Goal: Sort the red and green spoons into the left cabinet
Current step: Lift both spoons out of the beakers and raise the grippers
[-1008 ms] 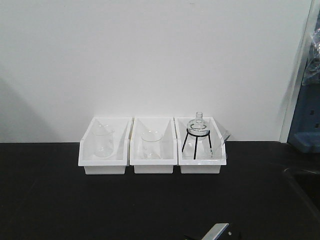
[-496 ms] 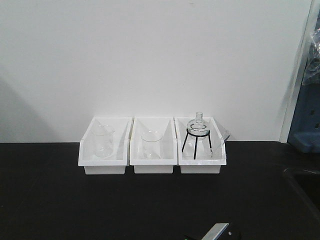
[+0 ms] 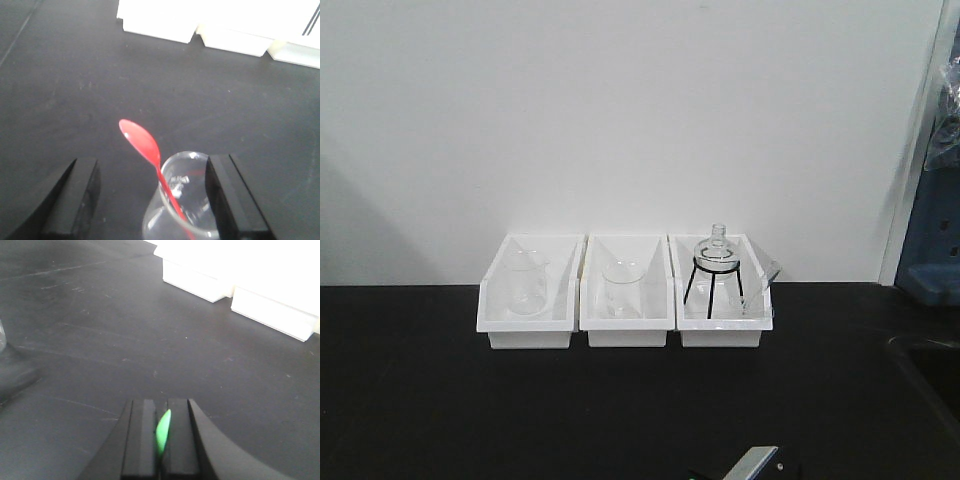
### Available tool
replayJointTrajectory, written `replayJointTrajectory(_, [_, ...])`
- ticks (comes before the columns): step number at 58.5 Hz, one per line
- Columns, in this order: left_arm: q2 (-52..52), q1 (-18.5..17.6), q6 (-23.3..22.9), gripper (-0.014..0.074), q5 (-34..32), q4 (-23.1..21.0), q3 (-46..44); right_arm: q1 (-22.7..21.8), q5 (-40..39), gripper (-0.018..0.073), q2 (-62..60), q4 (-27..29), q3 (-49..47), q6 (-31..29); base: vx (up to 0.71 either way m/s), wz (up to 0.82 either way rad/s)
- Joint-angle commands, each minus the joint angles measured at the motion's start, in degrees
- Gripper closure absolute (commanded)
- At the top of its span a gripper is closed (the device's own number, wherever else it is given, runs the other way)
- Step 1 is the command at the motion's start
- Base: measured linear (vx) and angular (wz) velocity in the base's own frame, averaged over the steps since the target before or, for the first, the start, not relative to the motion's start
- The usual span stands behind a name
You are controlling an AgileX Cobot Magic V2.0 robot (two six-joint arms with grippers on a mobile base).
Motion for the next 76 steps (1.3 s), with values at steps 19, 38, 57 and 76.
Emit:
replayJointTrajectory(19, [6.0,-0.35,-0.29,0.0045,-15.87,-4.41,-1.2,-0.07,-5.05,0.0568,-2.14,0.1,-1.15,-0.03,0.0,0.0])
replayJointTrajectory(38, [10.1,-0.35,-0.35,0.0099,-21.18,-4.41,-1.2,-0.07,-5.05,0.0568,-2.14,0.1,-1.15,0.13,0.0,0.0])
replayJointTrajectory(57, [13.51,-0.35,-0.38,0.0272,-26.52,-4.34,-2.44,-0.07,-5.05,0.0568,-2.14,0.1,-1.15,0.18,0.0,0.0])
replayJointTrajectory(76, [13.94,-0.35,-0.72,0.056,-27.98,-3.98,-2.57,-0.07,-5.05,0.0568,-2.14,0.1,-1.15,0.35,0.0,0.0])
